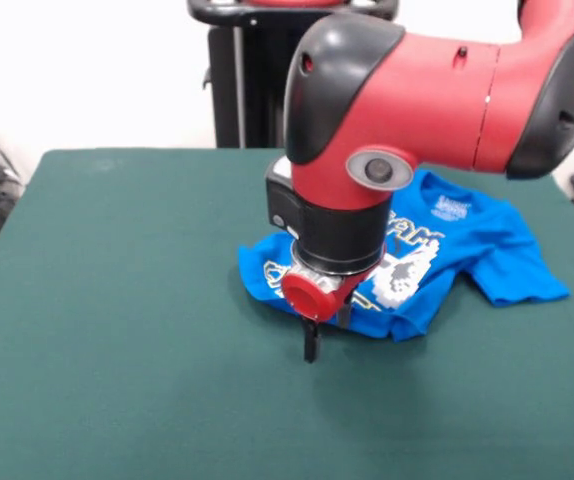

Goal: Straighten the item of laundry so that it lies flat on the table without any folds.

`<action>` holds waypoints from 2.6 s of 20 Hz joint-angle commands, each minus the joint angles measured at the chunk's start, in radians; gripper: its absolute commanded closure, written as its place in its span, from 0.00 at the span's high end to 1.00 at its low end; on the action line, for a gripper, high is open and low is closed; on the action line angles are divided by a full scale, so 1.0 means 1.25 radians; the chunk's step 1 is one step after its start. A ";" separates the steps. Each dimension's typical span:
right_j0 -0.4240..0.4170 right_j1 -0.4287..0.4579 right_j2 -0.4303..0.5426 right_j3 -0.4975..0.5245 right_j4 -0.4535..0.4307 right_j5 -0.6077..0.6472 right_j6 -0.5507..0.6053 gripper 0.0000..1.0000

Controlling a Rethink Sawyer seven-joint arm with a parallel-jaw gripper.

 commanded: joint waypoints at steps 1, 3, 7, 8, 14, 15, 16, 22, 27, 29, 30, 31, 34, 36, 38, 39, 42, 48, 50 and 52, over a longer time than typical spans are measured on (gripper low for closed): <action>0.019 -0.024 0.082 -0.045 0.046 -0.057 0.007 1.00; 0.018 -0.030 0.080 -0.046 0.046 -0.063 0.013 1.00; 0.022 -0.043 0.080 -0.044 0.050 -0.070 0.015 1.00; 0.022 -0.048 0.080 -0.041 0.050 -0.074 0.013 1.00; 0.026 -0.049 0.079 -0.040 0.043 -0.092 0.018 1.00; 0.026 -0.047 0.079 -0.042 0.039 -0.094 0.020 1.00; 0.026 -0.047 0.078 -0.043 0.038 -0.095 0.022 1.00; 0.031 -0.038 0.079 -0.039 0.023 -0.124 0.020 1.00; 0.036 0.004 0.067 -0.051 -0.007 -0.154 0.026 1.00; 0.039 0.020 0.061 -0.053 -0.018 -0.158 0.027 1.00; 0.039 0.023 0.061 -0.054 -0.018 -0.154 0.027 1.00; 0.040 0.028 0.058 -0.056 -0.023 -0.156 0.030 1.00; 0.040 0.037 0.055 -0.060 -0.028 -0.155 0.033 1.00; 0.041 0.039 0.054 -0.059 -0.027 -0.143 0.028 1.00; 0.041 0.035 0.057 -0.053 -0.020 -0.129 0.018 1.00; 0.041 0.030 0.061 -0.049 -0.014 -0.120 0.011 1.00; 0.038 0.019 0.073 -0.049 0.005 -0.104 -0.001 1.00; 0.040 0.023 0.073 -0.055 0.006 -0.114 -0.011 1.00; 0.040 0.026 0.071 -0.059 0.004 -0.117 -0.014 1.00; 0.040 0.026 0.070 -0.061 0.004 -0.121 -0.015 0.00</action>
